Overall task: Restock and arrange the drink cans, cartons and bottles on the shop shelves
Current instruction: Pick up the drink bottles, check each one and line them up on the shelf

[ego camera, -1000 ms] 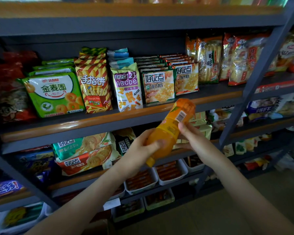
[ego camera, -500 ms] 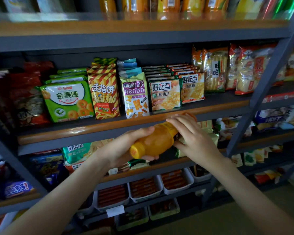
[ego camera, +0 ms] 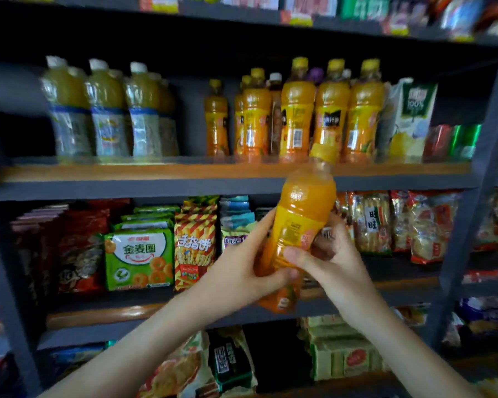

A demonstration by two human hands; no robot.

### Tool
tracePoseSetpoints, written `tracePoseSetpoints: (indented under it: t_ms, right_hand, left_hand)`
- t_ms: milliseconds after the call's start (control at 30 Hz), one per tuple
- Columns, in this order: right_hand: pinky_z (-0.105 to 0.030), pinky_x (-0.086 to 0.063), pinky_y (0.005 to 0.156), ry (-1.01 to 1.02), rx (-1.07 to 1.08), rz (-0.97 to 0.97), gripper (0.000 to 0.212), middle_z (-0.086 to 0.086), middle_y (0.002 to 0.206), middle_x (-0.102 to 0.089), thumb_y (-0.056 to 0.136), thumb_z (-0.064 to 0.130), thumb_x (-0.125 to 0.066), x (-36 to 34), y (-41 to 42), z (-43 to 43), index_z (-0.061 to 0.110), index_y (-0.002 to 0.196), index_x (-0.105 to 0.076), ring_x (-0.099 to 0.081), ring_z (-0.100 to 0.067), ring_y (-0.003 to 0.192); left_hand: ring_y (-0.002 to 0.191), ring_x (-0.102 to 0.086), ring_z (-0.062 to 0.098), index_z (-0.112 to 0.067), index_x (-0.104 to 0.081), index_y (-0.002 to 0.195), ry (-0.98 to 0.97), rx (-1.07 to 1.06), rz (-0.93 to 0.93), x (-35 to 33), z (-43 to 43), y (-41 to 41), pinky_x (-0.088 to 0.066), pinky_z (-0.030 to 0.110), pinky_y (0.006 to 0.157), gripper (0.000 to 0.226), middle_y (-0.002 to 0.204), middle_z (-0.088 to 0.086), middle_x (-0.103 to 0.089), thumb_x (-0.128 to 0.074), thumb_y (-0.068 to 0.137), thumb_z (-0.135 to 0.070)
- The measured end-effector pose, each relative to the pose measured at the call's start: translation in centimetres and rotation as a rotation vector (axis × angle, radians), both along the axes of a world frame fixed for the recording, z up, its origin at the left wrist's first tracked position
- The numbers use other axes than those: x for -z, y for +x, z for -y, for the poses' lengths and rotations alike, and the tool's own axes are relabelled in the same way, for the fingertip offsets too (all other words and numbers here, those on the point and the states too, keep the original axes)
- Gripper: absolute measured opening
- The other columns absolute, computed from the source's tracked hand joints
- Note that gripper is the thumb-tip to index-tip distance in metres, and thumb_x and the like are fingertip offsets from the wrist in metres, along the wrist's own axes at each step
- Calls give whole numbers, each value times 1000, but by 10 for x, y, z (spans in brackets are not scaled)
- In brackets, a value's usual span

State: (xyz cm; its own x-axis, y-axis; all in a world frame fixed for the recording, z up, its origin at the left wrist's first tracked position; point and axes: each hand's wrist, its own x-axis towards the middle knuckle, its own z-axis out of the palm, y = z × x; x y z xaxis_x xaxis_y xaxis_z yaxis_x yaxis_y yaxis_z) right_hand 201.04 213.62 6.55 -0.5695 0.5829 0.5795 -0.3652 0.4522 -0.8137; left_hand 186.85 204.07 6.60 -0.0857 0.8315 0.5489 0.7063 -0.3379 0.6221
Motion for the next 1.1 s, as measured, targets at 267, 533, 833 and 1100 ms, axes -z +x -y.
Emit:
tracePoseSetpoints:
  t_ms: [267, 533, 833, 1100]
  right_hand:
    - [-20, -54, 85, 441, -62, -45, 99, 16, 132, -50, 70, 38, -70, -58, -17, 0, 79, 125, 1, -63, 1, 107]
    - [-36, -51, 97, 737, -3, -407, 80, -21, 150, -27, 83, 52, -66, -115, -103, -18, 68, 137, -9, -45, -23, 134]
    - [-9, -17, 111, 1035, 210, 133, 102, 50, 134, 4, 86, 21, -70, -178, -194, -72, 75, 128, 7, -10, 24, 132]
    - [-30, -29, 114, 923, 164, 414, 105, -5, 158, -22, 88, 14, -70, -184, -279, -99, 68, 134, 9, -35, -11, 137]
  left_hand:
    - [82, -68, 4, -59, -9, 146, 180, -204, -138, -43, 10, -19, -56, 32, 78, 93, 99, -6, -73, -63, 70, -64]
    - [124, -39, -15, -50, -23, 146, 271, -354, -531, -113, 43, -123, -30, 3, 99, 60, 136, -26, -45, -44, 91, -60]
    - [122, -52, 41, -13, -46, 141, 398, -844, -1151, -158, 10, -258, -44, 53, 101, 84, 137, 25, -49, -83, 68, -34]
    - [142, -29, 38, -19, -29, 150, 215, -894, -1489, -170, -5, -317, -15, 56, 113, 103, 155, 21, -29, -42, 70, -82]
